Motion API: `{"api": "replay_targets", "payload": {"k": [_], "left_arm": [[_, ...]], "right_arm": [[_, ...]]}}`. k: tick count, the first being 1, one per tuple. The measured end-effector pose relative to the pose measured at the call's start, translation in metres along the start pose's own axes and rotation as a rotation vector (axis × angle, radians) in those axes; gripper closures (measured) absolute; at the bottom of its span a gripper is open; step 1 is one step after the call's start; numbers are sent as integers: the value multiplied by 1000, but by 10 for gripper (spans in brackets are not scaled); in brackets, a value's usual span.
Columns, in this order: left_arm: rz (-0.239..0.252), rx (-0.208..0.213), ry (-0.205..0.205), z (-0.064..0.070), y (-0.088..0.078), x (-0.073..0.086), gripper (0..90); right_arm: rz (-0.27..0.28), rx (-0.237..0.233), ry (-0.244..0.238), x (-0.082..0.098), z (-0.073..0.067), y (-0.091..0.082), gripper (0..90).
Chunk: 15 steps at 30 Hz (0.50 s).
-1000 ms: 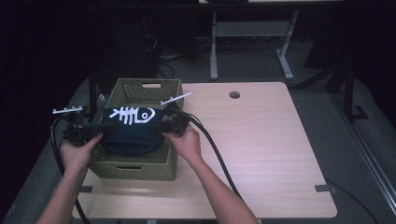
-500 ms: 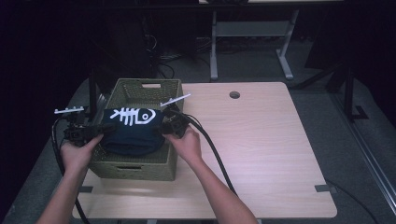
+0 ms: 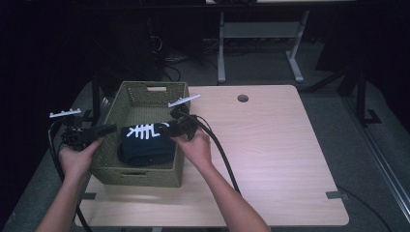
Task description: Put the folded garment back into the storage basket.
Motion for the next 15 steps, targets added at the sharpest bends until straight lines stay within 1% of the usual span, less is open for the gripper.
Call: {"api": "replay_targets", "payload": {"k": [1,2,3,4,5,6,8,9,10,11,12,13,14,15], "left_arm": [[-1,5,11,2,0,0,549],[4,11,23,7,0,-1,546],[4,11,23,7,0,-1,544],[6,21,29,10,0,-2,544],[20,38,39,15,-2,-4,541],[29,49,43,18,-2,-5,540],[36,64,53,25,-3,-7,531],[36,64,53,25,-3,-7,528],[43,71,64,29,-4,-8,528],[53,88,71,35,-5,-10,522],[53,88,71,35,-5,-10,521],[57,95,78,38,-5,-10,521],[62,104,83,45,-4,-10,506],[58,108,90,48,-3,-9,504]], "right_arm": [[3,-11,8,-1,1,-3,472],[11,-30,12,-4,3,-10,468],[11,-30,12,-4,3,-10,468],[19,-37,16,-5,4,-12,467],[38,-51,23,-9,6,-20,455],[51,-56,25,-10,7,-24,455],[71,-71,38,-13,10,-31,445],[71,-80,41,-14,11,-34,434],[71,-80,41,-14,11,-34,434],[82,-86,25,-16,12,-41,420],[86,-95,26,-17,13,-45,412],[86,-95,26,-17,13,-45,412],[93,-98,18,-18,15,-53,401],[100,-101,11,-19,15,-57,394]]}}
Point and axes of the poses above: each handheld gripper's, and its own axes: y roughly forward along the jaws, x roughly out of its underside, z roughly to its right, the point moved 2 cm from there along y, roughly forward along the jaws, and after that the axes turned 15 degrees about z, right-handed, at the moved point
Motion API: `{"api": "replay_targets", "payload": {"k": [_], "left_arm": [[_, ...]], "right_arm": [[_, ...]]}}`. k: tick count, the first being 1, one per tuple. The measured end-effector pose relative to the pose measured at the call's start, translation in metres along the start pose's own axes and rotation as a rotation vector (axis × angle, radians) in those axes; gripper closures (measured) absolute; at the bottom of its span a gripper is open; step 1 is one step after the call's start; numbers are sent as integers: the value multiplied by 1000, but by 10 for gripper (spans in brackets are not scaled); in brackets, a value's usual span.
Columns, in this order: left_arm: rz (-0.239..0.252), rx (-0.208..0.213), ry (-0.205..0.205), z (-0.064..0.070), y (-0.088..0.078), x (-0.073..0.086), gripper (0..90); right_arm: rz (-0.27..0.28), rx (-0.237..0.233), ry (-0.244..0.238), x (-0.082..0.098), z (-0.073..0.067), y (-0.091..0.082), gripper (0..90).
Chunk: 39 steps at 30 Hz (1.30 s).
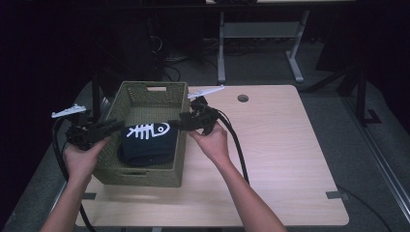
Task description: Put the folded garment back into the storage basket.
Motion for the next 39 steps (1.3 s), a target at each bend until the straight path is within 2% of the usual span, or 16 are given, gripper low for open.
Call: {"api": "replay_targets", "payload": {"k": [1,2,5,7,12,14,17,34,37,39], "left_arm": [[0,0,0,0,0,0,497],[-7,-1,12,2,2,1,497],[-6,15,10,9,6,3,471],[-4,28,16,16,10,4,454],[-5,35,29,23,15,5,402],[-3,41,31,26,15,6,390],[-1,55,25,31,19,6,364],[-17,103,42,60,36,13,261],[-21,119,51,67,41,15,247],[-20,124,50,70,43,16,244]], "right_arm": [[0,0,0,0,0,0,394],[1,0,-1,-1,0,-4,381],[15,-9,-2,-4,5,-18,357],[5,-11,-12,-3,8,-24,343],[11,-11,-2,-3,14,-36,315],[12,-2,-13,-2,19,-45,305],[20,1,2,-2,25,-55,293],[28,18,11,6,42,-95,243],[33,30,2,9,48,-108,235],[42,36,14,11,51,-115,232]]}}
Point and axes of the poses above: each handheld gripper's, and its own axes: y roughly forward along the jaws, x roughly out of its underside, z roughly to its right, the point moved 2 cm from there along y, roughly forward along the jaws, and after that the axes turned 15 degrees about z, right-handed, at the moved point
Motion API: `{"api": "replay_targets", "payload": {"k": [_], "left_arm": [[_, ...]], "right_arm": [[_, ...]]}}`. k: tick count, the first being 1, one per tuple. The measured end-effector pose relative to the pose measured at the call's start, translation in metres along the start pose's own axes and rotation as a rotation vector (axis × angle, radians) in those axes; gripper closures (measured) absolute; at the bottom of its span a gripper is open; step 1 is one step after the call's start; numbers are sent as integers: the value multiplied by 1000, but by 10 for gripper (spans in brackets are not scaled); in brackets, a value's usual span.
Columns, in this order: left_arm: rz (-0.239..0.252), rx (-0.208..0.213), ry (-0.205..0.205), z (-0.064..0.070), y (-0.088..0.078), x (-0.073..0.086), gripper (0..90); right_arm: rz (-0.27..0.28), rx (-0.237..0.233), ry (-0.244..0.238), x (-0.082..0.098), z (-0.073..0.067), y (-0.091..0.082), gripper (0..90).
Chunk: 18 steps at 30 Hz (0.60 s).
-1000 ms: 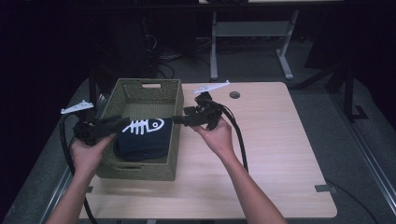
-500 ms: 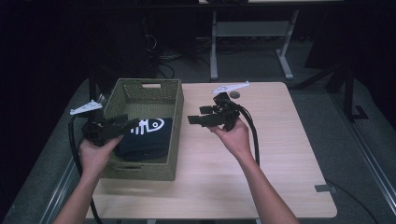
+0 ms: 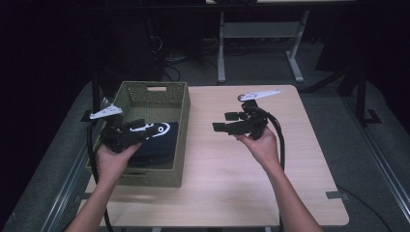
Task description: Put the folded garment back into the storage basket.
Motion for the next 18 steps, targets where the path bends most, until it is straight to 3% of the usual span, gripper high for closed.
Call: {"api": "replay_targets", "payload": {"k": [18], "left_arm": [[-25,85,22,40,35,8,230]], "right_arm": [[25,47,2,10,14,-46,219]]}}
Point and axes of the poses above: each handheld gripper's, and its own axes: y roughly forward along the jaws, x roughly out of its underside, z roughly to its right, the point moved 2 cm from there along y, roughly forward along the jaws, and after that the axes turned 15 degrees about z, right-handed, at the moved point
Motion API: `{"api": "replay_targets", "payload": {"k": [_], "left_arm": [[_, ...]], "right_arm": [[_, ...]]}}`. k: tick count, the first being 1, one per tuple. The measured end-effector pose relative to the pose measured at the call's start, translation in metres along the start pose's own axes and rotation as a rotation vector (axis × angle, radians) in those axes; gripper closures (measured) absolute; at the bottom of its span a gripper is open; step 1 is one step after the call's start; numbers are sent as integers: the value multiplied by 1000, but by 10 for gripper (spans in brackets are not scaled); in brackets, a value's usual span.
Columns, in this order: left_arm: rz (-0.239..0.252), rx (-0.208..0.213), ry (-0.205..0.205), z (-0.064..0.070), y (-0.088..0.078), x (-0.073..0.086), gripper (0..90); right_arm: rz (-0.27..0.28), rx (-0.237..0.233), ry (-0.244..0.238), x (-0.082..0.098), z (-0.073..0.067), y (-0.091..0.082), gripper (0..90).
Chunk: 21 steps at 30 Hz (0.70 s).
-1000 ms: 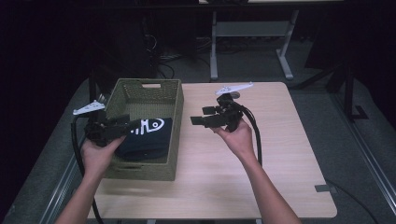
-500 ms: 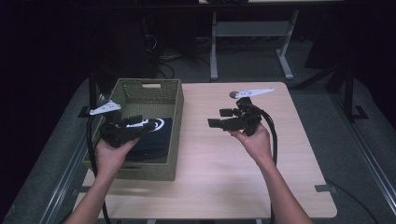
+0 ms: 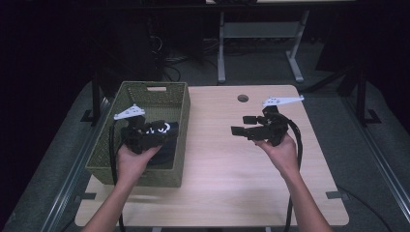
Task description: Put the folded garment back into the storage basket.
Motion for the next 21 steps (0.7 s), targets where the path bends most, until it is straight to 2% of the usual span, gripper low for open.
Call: {"api": "replay_targets", "payload": {"k": [2,21], "left_arm": [[0,7,10,4,3,0,230],[-20,73,21,33,30,7,224]], "right_arm": [[6,4,0,1,2,-5,218],[-2,54,17,15,18,-40,200]]}}
Point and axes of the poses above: each handheld gripper's, and its own axes: y roughly forward along the jaws, x roughly out of its underside, z roughly to its right, the point moved 2 cm from there along y, roughly forward along the jaws, and after that the axes turned 15 degrees about z, right-handed, at the moved point
